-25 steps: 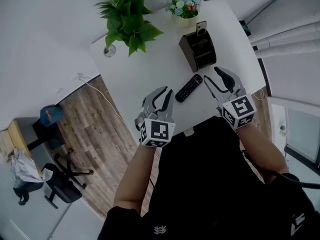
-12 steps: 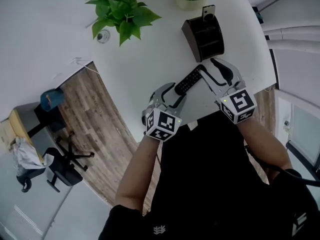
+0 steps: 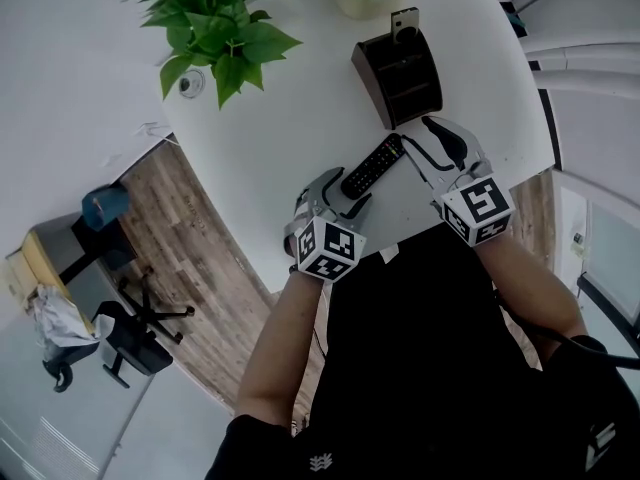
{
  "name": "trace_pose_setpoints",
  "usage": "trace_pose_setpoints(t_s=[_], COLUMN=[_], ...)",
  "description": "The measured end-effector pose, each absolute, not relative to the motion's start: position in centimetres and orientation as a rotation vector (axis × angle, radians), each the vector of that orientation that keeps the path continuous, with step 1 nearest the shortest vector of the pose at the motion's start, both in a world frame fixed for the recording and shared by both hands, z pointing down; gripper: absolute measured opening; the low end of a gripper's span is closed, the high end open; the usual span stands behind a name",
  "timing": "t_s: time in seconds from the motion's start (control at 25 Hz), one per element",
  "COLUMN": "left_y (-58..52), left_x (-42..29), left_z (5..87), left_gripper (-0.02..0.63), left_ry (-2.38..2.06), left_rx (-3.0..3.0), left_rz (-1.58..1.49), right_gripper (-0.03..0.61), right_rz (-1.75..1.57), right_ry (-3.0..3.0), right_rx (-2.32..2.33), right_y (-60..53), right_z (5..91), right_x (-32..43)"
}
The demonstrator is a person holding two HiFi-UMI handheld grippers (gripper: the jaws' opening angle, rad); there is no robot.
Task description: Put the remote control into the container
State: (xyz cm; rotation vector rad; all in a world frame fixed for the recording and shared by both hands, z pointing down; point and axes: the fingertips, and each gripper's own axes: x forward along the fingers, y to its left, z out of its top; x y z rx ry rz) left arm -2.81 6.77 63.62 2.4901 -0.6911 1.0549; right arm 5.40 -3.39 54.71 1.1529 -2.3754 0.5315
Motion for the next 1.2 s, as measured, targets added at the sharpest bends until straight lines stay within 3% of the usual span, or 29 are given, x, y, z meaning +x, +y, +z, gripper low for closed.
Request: trace_pose_setpoints(t_s=[0.44, 0.52, 0.72, 1.04, 1.16, 1.2], left_y=[6.5, 6.3, 6.5, 7.8, 7.9, 7.9], left_x=[-2.6, -2.6, -2.5, -2.5, -2.6, -2.6], left_z=[65.0, 65.0, 64.4, 62.5, 62.1, 62.1], left_gripper=[0.286, 0.227, 0.225, 0.225, 0.225, 0.225], left_ry=[-0.714, -0.718, -0.71, -0.72, -0.737, -0.734], left_rx=[2.404, 2.382, 2.371, 2.365, 2.362, 2.361], left_rz=[1.208, 1.225, 1.207, 1.161, 1.155, 1.157], right_gripper=[0.18, 0.178, 0.176, 0.165, 0.265, 0.268], right_rz=[0.543, 0.553, 0.628, 1.132, 1.431, 1.551], right_ry=[-2.362, -2.356, -2.358, -2.388, -2.345, -2.313], right_rx=[1.19, 1.192, 1.17, 0.986, 0.822, 0.789], right_y=[-3.6, -3.2, -1.5, 4.5, 7.2, 7.9], right_z=[54.6, 54.8, 55.4, 58.1, 59.4, 60.0], right_x=[7.6, 8.0, 8.1, 5.3, 2.8, 2.1])
